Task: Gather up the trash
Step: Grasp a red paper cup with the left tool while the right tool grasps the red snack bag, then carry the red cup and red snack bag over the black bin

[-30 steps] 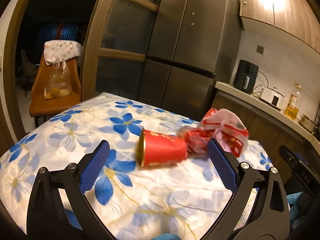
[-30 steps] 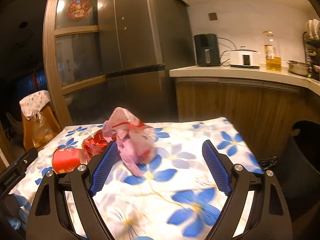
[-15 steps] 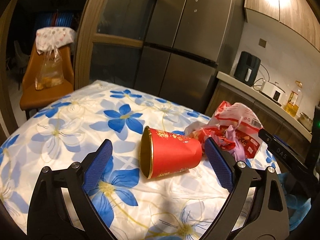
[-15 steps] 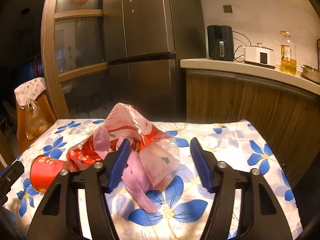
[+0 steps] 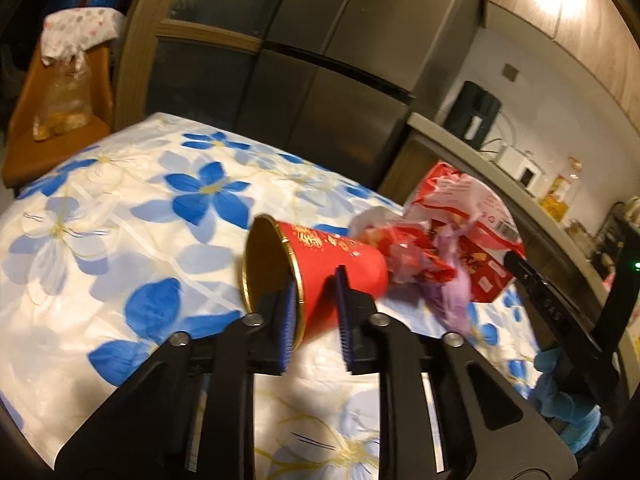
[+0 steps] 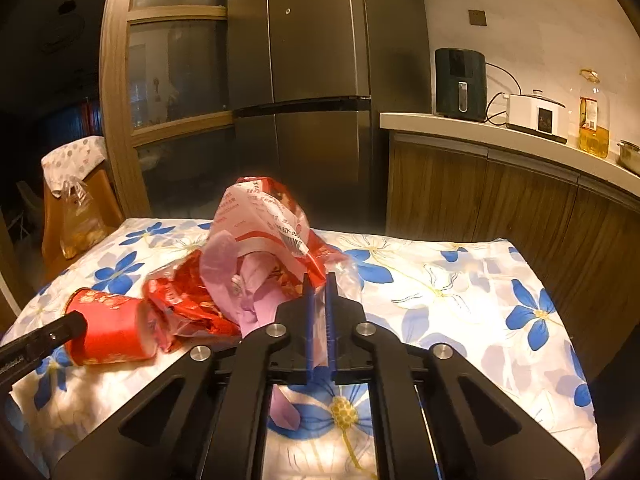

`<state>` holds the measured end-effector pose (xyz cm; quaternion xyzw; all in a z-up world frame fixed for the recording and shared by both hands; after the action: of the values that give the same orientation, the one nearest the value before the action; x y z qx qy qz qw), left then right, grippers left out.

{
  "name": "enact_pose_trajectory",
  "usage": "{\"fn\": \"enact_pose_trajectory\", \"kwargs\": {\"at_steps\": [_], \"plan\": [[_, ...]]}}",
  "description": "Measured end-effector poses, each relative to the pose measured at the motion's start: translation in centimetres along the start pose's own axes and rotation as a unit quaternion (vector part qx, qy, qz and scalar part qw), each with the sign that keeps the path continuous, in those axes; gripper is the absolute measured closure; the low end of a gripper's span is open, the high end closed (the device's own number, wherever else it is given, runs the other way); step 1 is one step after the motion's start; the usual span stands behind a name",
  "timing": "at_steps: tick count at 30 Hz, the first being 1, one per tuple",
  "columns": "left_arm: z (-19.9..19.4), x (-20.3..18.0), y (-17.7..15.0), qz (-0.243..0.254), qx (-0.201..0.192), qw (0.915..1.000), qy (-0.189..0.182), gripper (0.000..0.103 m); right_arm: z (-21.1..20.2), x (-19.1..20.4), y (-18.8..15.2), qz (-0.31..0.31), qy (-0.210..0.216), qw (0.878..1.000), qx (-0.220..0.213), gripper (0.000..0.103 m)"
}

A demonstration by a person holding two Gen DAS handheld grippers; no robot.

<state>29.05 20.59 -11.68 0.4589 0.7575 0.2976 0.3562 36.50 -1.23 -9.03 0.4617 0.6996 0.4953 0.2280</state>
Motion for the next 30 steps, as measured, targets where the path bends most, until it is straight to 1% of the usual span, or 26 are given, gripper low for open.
{"fn": "enact_pose_trajectory", "kwargs": {"at_steps": [2, 4, 6, 11, 15, 19, 22, 30], "plan": [[-0.5, -0.4, -0.1, 0.007, -0.006, 0.9999, -0.005, 0.096, -0.8, -0.1, 0.2, 0.003, -0.002, 1.000, -0.008, 0.100], [-1.3, -1.1, -0.2, 0.019, -0.019, 0.9996, -0.007, 0.101, -2.0, -0.3, 0.6, 0.007, -0.005, 1.000, -0.021, 0.100], [-2.2, -1.6, -0.3, 0.028, -0.029, 0.9992, -0.006, 0.101, -3.3, -0.7, 1.0, 0.013, -0.012, 0.999, -0.034, 0.100], [-4.6, -1.8, -0.7, 0.018, -0.041, 0.9989, -0.017, 0.101, -6.5, -1.9, 1.7, 0.030, -0.027, 0.997, -0.060, 0.100], [-6.7, -2.2, -1.2, 0.021, -0.051, 0.9982, -0.024, 0.101, -8.9, -2.9, 1.7, 0.045, -0.036, 0.996, -0.073, 0.100], [-8.5, -2.9, -1.6, 0.026, -0.058, 0.9976, -0.029, 0.101, -11.1, -3.4, 1.6, 0.057, -0.037, 0.994, -0.082, 0.100], [-9.5, -3.8, -2.0, 0.036, -0.061, 0.9972, -0.024, 0.101, -12.9, -3.3, 1.2, 0.059, -0.037, 0.994, -0.088, 0.100], [-12.4, -7.3, -2.7, 0.056, -0.071, 0.9956, -0.026, 0.101, -17.7, -3.4, -0.1, 0.060, -0.041, 0.993, -0.095, 0.100]]}}
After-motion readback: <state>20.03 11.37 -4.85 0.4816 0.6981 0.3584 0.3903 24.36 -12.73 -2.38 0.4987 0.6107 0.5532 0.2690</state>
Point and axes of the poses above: each gripper's, at about its wrist camera, not at the fingertips, and z roughly the way its jaws point, x to its left, y to its top, the point moved 5 cm from there along z, roughly the way its jaws point, and after that the axes turned 11 degrees about y, right-handed, at the moved point
